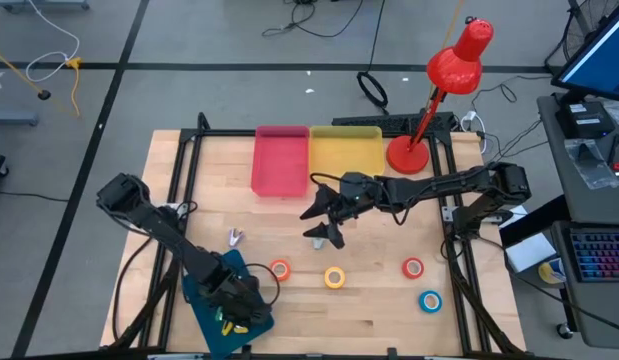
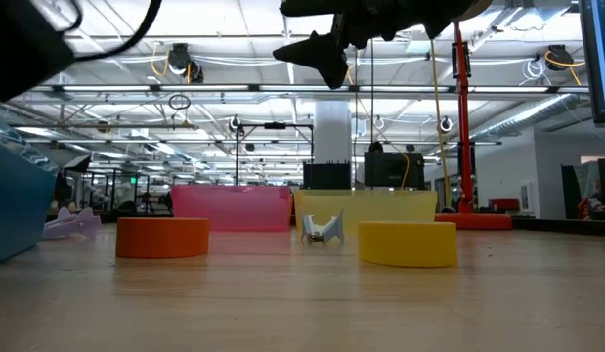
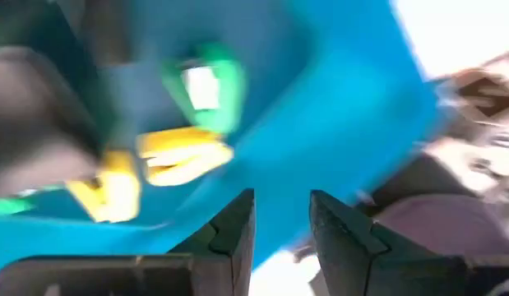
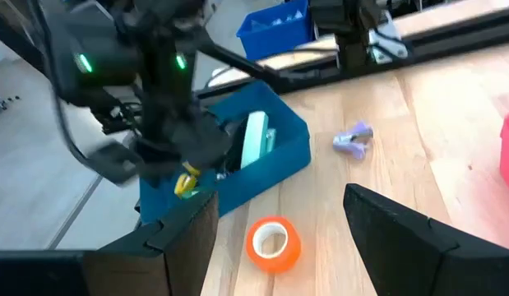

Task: Pick and place Stapler, Stapler remover, tape
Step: Put the blue tape into the red bin

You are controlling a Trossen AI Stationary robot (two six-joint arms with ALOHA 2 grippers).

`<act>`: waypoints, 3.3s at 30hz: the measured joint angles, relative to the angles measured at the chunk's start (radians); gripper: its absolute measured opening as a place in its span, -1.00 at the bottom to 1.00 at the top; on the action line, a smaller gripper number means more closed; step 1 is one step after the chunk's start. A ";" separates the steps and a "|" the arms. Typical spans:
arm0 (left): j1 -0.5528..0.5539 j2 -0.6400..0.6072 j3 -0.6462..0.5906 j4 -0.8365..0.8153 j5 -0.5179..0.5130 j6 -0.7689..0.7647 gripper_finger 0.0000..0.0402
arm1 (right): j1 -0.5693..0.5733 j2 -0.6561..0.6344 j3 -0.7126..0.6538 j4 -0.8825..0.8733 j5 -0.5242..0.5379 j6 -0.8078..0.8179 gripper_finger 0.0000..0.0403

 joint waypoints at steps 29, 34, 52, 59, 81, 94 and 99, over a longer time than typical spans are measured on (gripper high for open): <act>0.186 -0.503 0.001 -0.273 -0.849 0.947 -0.41 | 0.012 0.000 0.000 -0.855 0.002 -0.243 0.25; 0.242 -0.552 0.001 -0.311 -0.848 1.028 -0.41 | 0.012 0.000 0.000 -1.209 0.002 -0.094 0.25; 0.376 -0.567 0.001 -0.310 -0.799 1.231 -0.41 | 0.286 -0.259 -0.271 -1.612 -0.200 0.496 0.25; 0.437 -0.567 0.001 -0.307 -0.736 1.275 -0.41 | 0.397 -0.445 -0.364 -1.435 -0.259 0.857 0.25; 0.473 -0.567 0.001 -0.306 -0.694 1.315 -0.41 | 0.702 -0.559 -0.602 -0.763 -0.173 1.456 0.25; 0.473 -0.567 0.001 -0.305 -0.695 1.312 -0.41 | 0.776 -0.486 -0.696 -0.621 -0.122 1.533 0.25; 0.473 -0.567 0.001 -0.304 -0.695 1.304 -0.41 | 0.775 -0.412 -0.712 -0.533 -0.143 1.527 0.24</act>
